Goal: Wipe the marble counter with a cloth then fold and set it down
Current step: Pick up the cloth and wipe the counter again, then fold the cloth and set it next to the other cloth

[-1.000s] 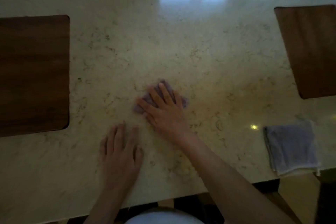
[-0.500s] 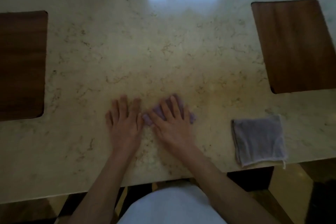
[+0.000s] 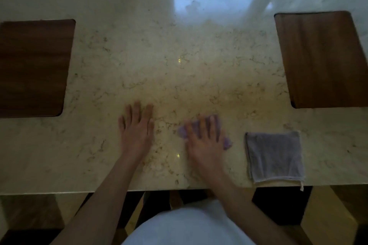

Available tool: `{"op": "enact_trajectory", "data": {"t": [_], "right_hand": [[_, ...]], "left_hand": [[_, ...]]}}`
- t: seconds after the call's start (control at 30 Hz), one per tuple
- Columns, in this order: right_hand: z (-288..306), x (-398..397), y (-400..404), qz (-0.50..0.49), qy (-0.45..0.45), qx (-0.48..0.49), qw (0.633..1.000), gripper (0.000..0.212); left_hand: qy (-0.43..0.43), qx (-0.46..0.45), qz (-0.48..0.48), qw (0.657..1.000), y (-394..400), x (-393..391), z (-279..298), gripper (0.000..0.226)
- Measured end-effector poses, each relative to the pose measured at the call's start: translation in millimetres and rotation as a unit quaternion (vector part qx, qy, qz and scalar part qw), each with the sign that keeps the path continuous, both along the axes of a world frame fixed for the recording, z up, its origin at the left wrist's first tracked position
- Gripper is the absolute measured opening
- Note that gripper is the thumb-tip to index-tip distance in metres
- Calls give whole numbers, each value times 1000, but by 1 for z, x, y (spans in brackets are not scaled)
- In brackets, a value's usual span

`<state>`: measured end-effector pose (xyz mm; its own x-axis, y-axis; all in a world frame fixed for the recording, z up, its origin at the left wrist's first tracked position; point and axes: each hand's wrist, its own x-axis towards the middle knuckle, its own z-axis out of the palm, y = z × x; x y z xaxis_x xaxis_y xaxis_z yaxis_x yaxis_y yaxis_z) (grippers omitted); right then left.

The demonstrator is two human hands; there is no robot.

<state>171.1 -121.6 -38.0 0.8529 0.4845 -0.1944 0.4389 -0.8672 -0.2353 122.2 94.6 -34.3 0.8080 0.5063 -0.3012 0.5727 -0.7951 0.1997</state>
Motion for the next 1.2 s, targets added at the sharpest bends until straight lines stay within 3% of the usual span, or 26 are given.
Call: {"op": "enact_trajectory", "data": {"t": [0.13,0.27,0.37,0.47,0.57,0.7,0.8,0.9,0.97,1.07,1.2], "right_hand": [[14,-50,-3,22,45,35,998,51],[36,-17,-16,-50,100,131,985,48],[48,23,-35,-154,187,204,949,36],[46,53,-44,-161,215,158,950,39],[44,61,-39,-89,219,102,966,38],[40,61,-33,-21,183,59,981,17],[43,64,-26,-39,196,63,978,17],[47,66,-25,-80,203,92,972,20],[58,63,-29,-143,235,167,947,18],[84,56,-42,-235,302,304,872,17],[117,46,-65,-251,274,411,832,17]], "left_hand": [[-61,-33,31,997,-11,8,24,54],[-107,-90,66,988,-50,-8,35,42],[-119,-183,111,970,-78,-21,36,36],[-128,-252,199,938,-94,-27,40,41],[-103,-226,221,943,-102,-25,39,49],[-69,-167,214,960,-102,-15,41,29],[-34,-182,203,962,-93,-13,41,16],[-58,-223,202,952,-85,-15,45,11],[-90,-272,222,932,-83,-19,54,12],[-161,-358,238,888,-84,-27,71,16],[-215,-405,203,865,-90,-20,91,13]]}}
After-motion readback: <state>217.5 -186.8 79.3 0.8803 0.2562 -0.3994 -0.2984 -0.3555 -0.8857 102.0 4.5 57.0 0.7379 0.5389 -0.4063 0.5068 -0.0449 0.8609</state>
